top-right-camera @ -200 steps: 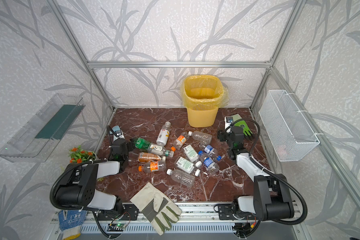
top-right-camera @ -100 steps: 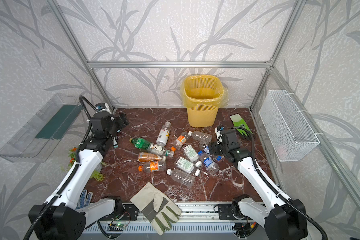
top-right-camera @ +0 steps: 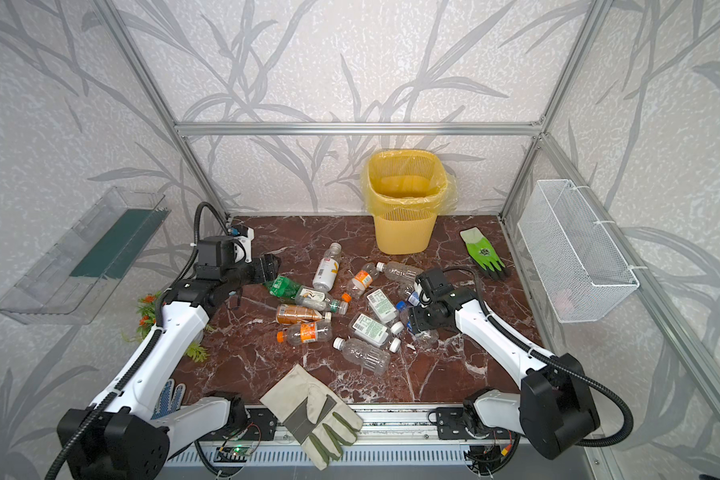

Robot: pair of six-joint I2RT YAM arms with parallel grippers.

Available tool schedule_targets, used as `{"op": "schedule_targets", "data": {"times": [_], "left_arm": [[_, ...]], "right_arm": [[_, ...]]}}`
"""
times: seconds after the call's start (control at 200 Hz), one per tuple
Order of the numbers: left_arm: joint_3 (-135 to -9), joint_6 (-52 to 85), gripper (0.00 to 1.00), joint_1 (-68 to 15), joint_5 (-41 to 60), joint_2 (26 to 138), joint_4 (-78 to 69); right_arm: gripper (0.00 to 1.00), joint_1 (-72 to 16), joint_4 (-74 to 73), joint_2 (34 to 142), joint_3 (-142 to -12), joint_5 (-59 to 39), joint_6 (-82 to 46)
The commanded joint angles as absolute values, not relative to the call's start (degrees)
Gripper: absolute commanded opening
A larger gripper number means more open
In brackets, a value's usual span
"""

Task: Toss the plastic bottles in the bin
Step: 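Reach the right gripper down and grasp the blue-label clear bottle, then lift the blue-label bottle with the right gripper over the yellow bin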

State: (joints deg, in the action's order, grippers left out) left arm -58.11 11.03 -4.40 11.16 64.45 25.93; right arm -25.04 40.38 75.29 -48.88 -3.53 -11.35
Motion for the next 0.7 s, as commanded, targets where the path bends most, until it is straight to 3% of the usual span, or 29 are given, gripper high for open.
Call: {"op": "schedule_targets", "data": {"times": [0.0, 0.44, 0.695], "left_arm": [[-57.60, 9.05, 0.85, -4.35, 12.54, 62.16, 25.84], [-57.67, 9.34, 0.85, -4.33, 13.25, 61.88, 25.97], [-57.39, 9.92, 0.85, -4.39, 13.24, 61.27, 25.80]], "right_arm": [[0.73, -26.05, 42.37, 77.73, -51.48, -4.06, -9.78], [0.76, -27.72, 39.74, 84.84, -50.89, -1.64, -8.35], [0.73, -28.03, 39.65, 87.43, -51.85, -1.58, -6.97]]}}
